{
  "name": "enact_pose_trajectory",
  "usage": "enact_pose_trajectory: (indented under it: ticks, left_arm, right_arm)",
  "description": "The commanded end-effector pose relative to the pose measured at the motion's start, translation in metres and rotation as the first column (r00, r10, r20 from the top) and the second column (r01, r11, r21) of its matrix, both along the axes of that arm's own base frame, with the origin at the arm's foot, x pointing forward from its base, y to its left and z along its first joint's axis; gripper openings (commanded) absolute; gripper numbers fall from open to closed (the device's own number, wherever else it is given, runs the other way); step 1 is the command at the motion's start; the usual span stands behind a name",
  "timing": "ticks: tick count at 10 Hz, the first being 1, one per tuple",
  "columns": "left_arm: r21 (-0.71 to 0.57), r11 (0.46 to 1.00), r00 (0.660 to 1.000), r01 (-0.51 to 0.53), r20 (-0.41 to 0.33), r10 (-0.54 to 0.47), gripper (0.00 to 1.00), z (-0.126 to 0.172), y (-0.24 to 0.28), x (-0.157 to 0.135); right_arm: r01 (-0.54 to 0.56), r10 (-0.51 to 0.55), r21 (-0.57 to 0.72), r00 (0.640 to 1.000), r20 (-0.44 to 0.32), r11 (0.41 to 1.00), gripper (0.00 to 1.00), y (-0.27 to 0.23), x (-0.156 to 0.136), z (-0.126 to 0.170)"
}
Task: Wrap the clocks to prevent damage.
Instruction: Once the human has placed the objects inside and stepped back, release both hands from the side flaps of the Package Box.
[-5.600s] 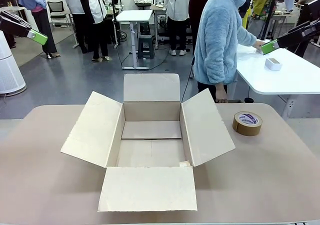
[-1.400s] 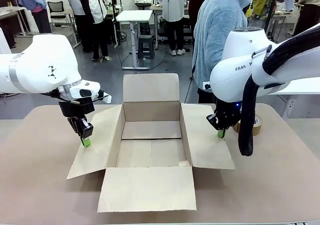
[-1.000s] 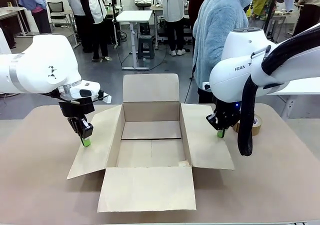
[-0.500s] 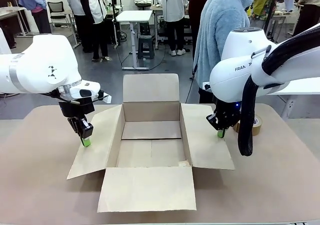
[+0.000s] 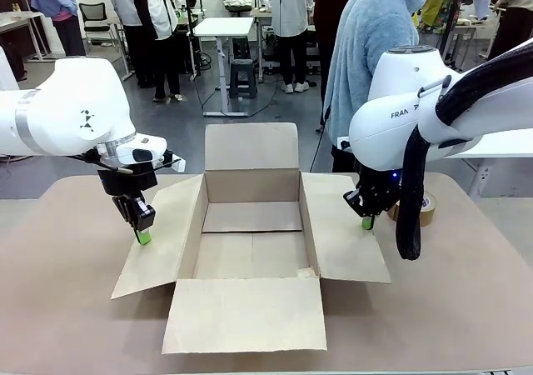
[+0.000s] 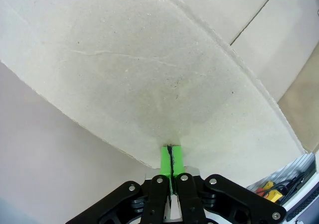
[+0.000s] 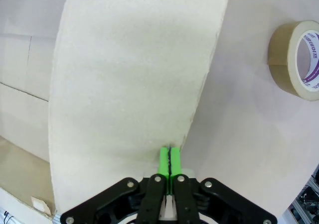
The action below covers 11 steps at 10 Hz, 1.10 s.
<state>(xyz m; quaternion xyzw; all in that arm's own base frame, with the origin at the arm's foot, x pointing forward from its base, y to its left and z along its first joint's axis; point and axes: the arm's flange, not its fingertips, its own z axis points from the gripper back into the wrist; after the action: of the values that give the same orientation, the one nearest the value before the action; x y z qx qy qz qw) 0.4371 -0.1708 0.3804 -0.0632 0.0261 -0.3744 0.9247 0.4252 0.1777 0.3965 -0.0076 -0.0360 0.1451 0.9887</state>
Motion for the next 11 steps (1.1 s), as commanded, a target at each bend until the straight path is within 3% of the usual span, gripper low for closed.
enact_pose_trajectory:
  ticks: [1,11]
  left_arm:
    - [-0.007,1.000,1.000,0.000,-0.003,0.000,0.00,-0.0003,0.0006,0.0000]
    - [-0.007,1.000,1.000,0.000,-0.003,0.000,0.00,-0.0003,0.0006,0.0000]
  right_arm:
    - [0.022,-0.022,0.001,1.000,0.000,1.000,0.01,0.0002,0.0000,-0.0001]
    - [0.022,-0.022,0.001,1.000,0.000,1.000,0.01,0.0002,0.0000,-0.0001]
